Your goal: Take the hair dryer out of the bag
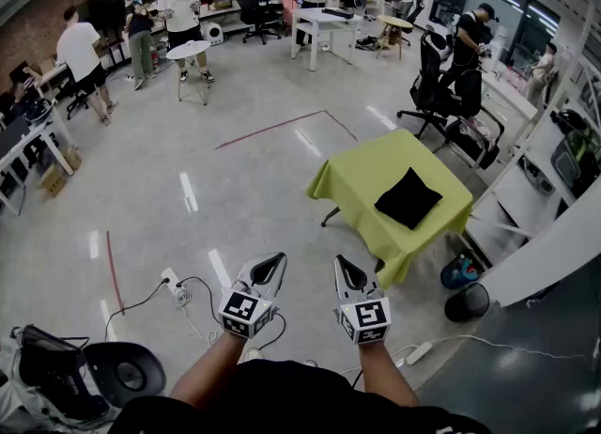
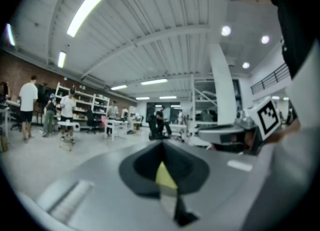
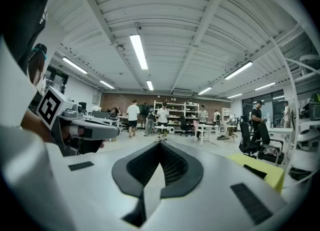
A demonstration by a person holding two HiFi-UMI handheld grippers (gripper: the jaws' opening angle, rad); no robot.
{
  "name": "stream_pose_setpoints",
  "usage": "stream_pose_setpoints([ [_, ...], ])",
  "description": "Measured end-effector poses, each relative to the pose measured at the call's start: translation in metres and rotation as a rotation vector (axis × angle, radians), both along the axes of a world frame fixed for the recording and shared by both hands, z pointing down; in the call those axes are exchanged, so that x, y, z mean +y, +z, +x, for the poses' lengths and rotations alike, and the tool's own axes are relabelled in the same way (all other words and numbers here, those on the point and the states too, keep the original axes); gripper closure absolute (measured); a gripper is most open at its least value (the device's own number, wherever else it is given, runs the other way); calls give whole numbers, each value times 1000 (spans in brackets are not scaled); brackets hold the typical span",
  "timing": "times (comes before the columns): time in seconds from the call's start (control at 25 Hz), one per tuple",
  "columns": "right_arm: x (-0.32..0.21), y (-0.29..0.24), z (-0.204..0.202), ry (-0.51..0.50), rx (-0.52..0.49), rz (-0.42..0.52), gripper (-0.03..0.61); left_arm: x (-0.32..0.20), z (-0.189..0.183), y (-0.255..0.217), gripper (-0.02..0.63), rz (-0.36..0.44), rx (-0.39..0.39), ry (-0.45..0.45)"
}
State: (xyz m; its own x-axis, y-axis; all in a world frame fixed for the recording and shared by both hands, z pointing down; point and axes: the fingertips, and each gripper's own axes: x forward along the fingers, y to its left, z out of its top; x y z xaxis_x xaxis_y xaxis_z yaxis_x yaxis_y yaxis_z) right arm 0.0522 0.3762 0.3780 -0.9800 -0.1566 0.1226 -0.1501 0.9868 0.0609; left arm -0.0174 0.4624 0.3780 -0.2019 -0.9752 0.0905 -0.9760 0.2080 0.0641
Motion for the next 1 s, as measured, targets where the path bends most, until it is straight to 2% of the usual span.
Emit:
stream_pose_setpoints([
  [0.2,3,6,-24,3,-2,-4,572,9,-26,5,607,1,-35,-34],
  [0.36,10,19,-38,35,17,-49,572,20,-44,11,607,7,-12,-32],
  [0.52,25,21,-51,37,17,-53,572,32,-58,18,607,10,-12,-28],
  [0.8,49,26,-72,65,-1,-60,572,48,-79,35,607,2,-8,23],
  [1.0,47,33,-71,148,-4,-76,572,43,-87,49,607,-19,7,87],
])
